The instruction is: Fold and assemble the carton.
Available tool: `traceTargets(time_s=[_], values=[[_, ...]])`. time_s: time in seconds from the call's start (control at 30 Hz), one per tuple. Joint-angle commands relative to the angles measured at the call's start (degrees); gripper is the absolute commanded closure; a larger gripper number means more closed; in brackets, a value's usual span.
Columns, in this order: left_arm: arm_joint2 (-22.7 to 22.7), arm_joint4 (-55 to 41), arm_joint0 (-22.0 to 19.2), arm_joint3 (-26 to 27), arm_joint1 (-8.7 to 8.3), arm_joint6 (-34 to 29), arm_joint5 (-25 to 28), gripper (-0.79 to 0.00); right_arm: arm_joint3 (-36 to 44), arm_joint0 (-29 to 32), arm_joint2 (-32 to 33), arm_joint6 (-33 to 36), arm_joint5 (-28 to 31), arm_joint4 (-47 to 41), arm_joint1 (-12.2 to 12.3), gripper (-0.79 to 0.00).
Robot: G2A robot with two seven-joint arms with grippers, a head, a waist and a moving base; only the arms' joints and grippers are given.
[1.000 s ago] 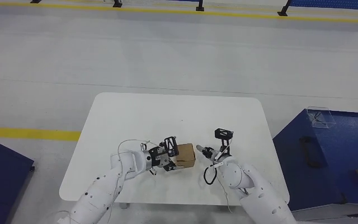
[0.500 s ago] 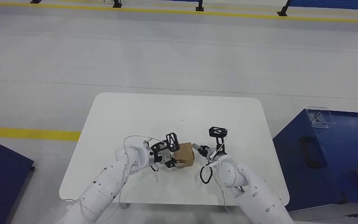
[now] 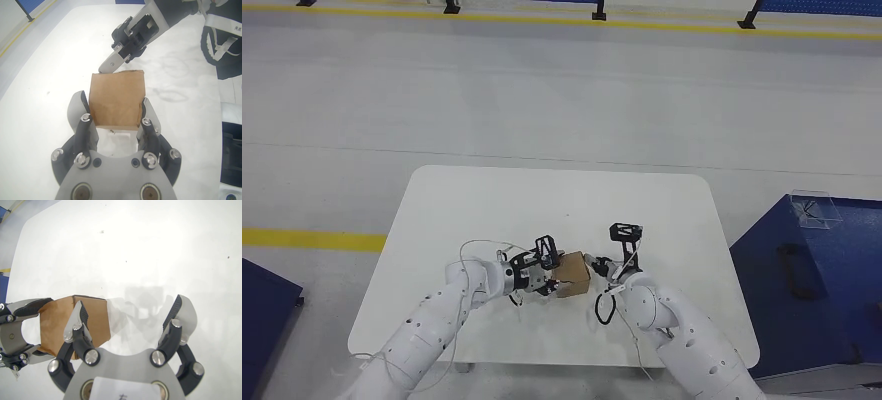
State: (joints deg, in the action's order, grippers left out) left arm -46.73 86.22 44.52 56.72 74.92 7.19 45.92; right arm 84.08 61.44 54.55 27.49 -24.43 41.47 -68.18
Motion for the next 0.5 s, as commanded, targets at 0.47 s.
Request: traceTargets(time_s=[0.47], values=[[-3.2,-11.1,0.7,3.3,-0.45,-0.2,8.6,0.000,7.2,5.0,11.9,-8.8,3.4,-8.2,0.6,-0.785]])
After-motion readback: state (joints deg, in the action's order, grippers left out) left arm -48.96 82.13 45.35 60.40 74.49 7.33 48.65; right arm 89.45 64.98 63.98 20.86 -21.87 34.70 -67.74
